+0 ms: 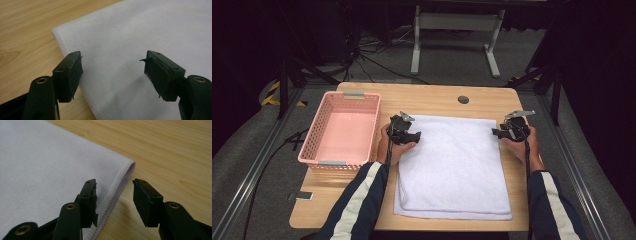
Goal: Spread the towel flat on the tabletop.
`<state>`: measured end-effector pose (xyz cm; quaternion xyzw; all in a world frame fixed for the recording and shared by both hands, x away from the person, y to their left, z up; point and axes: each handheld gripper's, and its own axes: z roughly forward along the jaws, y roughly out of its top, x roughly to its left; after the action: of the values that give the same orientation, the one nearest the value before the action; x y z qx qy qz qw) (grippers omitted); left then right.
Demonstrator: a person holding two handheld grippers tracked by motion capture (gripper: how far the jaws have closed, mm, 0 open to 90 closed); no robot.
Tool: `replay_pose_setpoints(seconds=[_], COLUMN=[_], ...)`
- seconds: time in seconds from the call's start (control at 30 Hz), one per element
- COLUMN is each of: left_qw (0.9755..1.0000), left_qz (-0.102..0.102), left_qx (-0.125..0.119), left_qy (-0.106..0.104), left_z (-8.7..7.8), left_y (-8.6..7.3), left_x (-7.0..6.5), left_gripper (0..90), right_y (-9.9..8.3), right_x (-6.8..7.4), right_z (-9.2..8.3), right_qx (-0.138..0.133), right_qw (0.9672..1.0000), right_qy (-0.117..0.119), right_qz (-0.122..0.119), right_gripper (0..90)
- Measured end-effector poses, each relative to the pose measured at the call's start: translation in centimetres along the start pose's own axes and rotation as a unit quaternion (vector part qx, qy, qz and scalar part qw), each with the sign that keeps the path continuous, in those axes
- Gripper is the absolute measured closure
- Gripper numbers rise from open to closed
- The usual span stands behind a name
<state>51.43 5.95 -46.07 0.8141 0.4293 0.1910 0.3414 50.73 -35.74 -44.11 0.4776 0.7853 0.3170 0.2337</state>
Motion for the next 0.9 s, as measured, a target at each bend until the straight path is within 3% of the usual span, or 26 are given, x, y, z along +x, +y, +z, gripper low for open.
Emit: replay_pose_setpoints(seconds=[0.03,0.1,0.13,0.27,0.3,0.37,0.47,0.6,0.67,0.73,0.8,0.83,0.9], left_qw=[0.9999,0.9992,0.9992,0.9993,0.9992,0.9987,0.998,0.999,0.9993,0.9989,0.9994,0.9991,0.9993], left_qz=[-0.012,-0.035,-0.035,-0.017,-0.02,0.0,0.007,0.01,-0.008,-0.019,-0.017,-0.021,-0.029], left_qx=[0.01,0.007,0.007,0.01,0.01,0.009,0.014,0.009,0.006,-0.003,-0.001,0.0,-0.005], left_qy=[-0.003,-0.018,-0.018,-0.032,-0.034,-0.049,-0.061,-0.044,-0.037,-0.043,-0.032,-0.036,-0.025], left_z=[0.4,0.9,0.9,1.0,1.1,1.2,1.5,1.8,1.9,2.0,2.2,2.4,2.5], left_y=[0.0,-0.1,-0.1,0.1,0.1,0.4,0.8,1.5,2.0,2.3,2.7,2.8,2.9], left_x=[0.2,0.8,0.8,0.7,0.5,-0.1,-0.8,-0.8,-0.2,0.3,0.7,1.1,1.7], left_gripper=[30.4,29.6,31.4,37.4,37.4,38.2,38.2,29.3,29.2,28.3,28.2,27.9,28.0], right_y=[-0.2,-0.5,-0.5,-0.7,-0.7,-1.0,-1.2,-1.2,-1.0,-0.7,-0.4,-0.2,0.2], right_x=[0.0,0.2,0.2,-0.1,-0.1,-0.7,-1.4,-1.9,-2.1,-2.3,-2.6,-2.8,-2.9], right_z=[0.3,0.6,0.6,0.3,0.3,-0.2,-0.5,-0.6,-0.5,-0.4,-0.4,-0.3,0.0], right_qx=[0.005,0.025,0.025,0.03,0.03,0.04,0.045,0.045,0.043,0.028,0.009,0.005,0.001], right_qw=[0.9999,0.9996,0.9996,0.9994,0.9994,0.9991,0.9987,0.9986,0.9988,0.9992,0.9991,0.9988,0.9983], right_qy=[0.011,-0.007,-0.007,-0.007,-0.007,-0.012,-0.022,-0.026,-0.024,-0.028,-0.031,-0.032,-0.029], right_qz=[0.003,-0.013,-0.013,-0.011,-0.011,-0.012,-0.01,-0.007,-0.001,0.007,0.027,0.038,0.05], right_gripper=[54.0,53.6,53.6,55.3,55.3,55.5,55.5,55.5,56.3,56.7,56.7,55.2,55.7])
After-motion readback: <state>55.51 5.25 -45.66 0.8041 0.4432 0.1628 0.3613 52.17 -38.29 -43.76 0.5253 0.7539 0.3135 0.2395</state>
